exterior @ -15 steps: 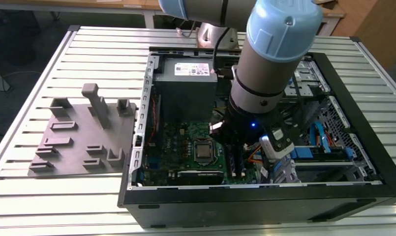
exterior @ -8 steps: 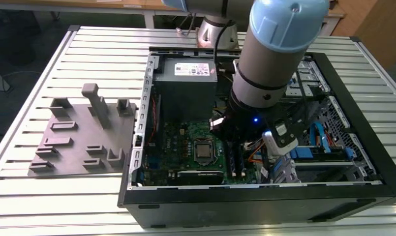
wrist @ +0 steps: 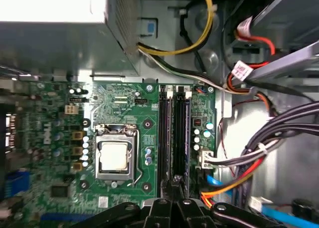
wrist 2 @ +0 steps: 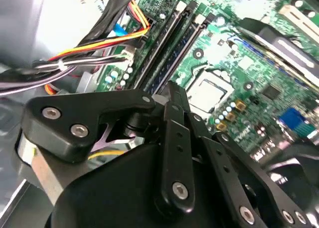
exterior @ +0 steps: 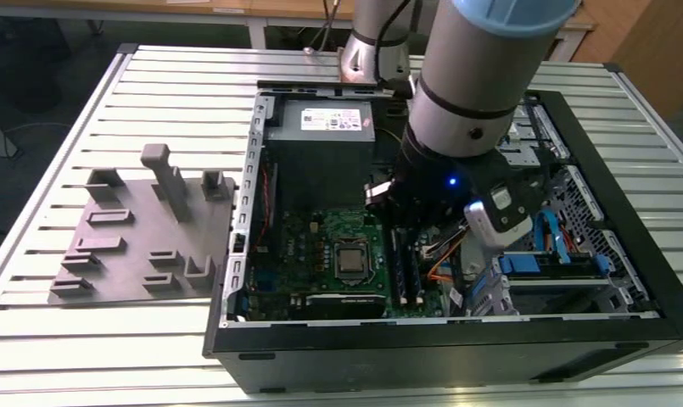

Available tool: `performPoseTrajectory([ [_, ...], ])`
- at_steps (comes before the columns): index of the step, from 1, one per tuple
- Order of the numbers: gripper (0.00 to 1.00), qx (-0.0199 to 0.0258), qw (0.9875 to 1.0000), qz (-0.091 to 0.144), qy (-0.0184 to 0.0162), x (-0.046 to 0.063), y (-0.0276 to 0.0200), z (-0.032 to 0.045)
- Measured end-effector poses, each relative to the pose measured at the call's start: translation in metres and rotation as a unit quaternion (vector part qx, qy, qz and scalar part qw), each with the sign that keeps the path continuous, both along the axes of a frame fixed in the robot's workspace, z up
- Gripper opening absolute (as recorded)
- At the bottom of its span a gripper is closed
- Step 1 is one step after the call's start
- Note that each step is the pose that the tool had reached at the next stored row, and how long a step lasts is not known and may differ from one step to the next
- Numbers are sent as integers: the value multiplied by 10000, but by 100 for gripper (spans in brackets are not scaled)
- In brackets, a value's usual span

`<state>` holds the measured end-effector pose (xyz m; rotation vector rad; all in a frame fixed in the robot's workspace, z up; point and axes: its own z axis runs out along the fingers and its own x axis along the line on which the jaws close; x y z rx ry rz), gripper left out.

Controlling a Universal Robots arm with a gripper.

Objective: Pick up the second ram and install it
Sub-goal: 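Press down the second ram until it locks into place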

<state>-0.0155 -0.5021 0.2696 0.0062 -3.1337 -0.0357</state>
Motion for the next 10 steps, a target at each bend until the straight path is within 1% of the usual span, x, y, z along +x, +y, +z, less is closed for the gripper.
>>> performPoseTrajectory([
  [1,11,1,10000,1,0,0,0,39],
  [2,11,4,10000,0,0,0,0,51],
  [10,11,9,10000,0,0,0,0,51],
])
